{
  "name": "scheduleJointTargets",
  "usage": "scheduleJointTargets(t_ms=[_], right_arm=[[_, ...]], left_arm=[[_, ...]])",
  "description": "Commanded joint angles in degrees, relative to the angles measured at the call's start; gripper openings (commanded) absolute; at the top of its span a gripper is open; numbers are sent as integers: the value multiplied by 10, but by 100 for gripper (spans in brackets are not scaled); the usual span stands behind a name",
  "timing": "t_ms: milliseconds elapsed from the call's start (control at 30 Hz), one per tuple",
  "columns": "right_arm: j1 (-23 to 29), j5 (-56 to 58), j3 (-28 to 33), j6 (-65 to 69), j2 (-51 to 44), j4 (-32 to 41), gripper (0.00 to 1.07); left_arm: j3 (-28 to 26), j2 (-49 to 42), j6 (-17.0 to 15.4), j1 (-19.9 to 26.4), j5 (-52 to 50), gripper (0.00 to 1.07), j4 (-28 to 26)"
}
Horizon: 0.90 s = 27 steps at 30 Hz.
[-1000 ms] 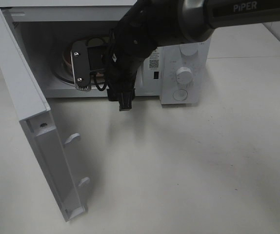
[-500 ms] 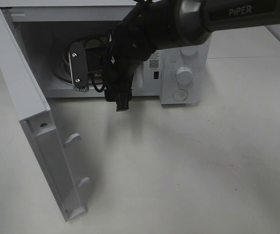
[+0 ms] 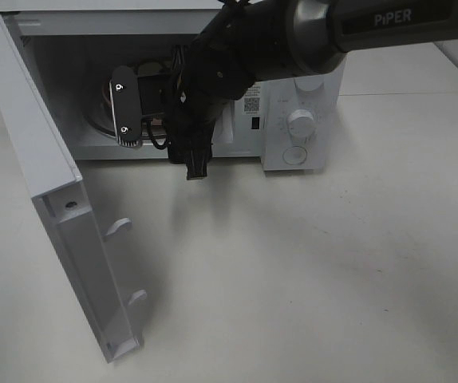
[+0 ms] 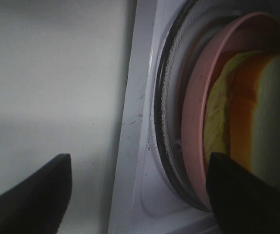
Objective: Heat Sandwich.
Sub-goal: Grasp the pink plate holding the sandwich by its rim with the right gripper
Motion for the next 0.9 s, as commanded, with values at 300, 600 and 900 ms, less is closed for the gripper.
scheduleJointTargets(t_ms=[300,600,900], right_arm=[[-7,-34,-3,5,15,-6,74],[-13,-45,-30,11,41,-6,74],[-20,-42,-97,68,80,-6,74]], left_arm=[[1,-9,0,-3,-5,76,-4],[1,-9,0,-3,-5,76,-4],[1,-9,0,-3,-5,76,-4]])
